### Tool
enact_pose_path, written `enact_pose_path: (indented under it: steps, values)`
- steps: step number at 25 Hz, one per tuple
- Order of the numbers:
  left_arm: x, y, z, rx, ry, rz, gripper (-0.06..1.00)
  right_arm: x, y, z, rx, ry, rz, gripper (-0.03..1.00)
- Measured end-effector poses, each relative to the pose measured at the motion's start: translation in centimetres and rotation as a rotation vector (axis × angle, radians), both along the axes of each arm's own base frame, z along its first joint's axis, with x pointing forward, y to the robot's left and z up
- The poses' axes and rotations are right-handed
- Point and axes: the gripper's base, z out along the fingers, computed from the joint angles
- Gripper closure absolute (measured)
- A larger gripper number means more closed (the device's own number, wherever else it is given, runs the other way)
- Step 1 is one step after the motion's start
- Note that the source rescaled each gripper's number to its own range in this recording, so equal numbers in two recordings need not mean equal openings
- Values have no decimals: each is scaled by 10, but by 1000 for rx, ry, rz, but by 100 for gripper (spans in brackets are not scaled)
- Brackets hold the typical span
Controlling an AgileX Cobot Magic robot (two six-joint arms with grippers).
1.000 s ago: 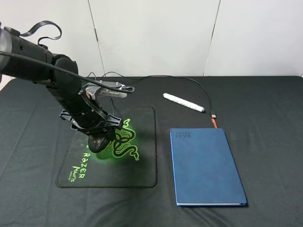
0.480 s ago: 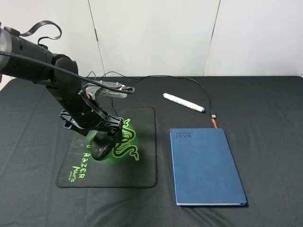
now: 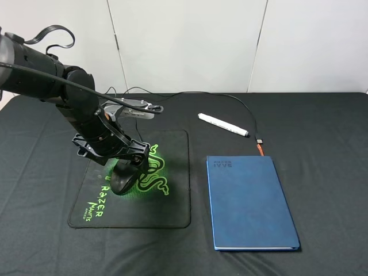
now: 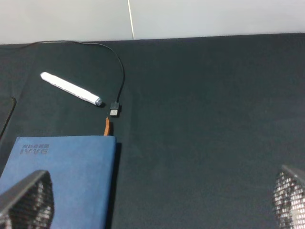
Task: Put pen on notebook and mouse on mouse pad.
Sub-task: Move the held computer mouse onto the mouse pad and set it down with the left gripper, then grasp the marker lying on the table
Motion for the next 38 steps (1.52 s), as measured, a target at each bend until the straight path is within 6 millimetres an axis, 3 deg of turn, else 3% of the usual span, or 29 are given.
enact_pose_path:
  steps: [6,16,29,38]
  values:
    - [0,0,7,-9,-16,1,-5,0,0,0,0,0,0,-3]
    - [-20,10,74,-59,-91,-8,-5,0,0,0,0,0,0,-3]
    - [-80,41,164,-119,-180,-27,-5,0,0,0,0,0,0,-3]
    - [-128,65,201,-149,-198,-11,-6,0,0,0,0,0,0,-3]
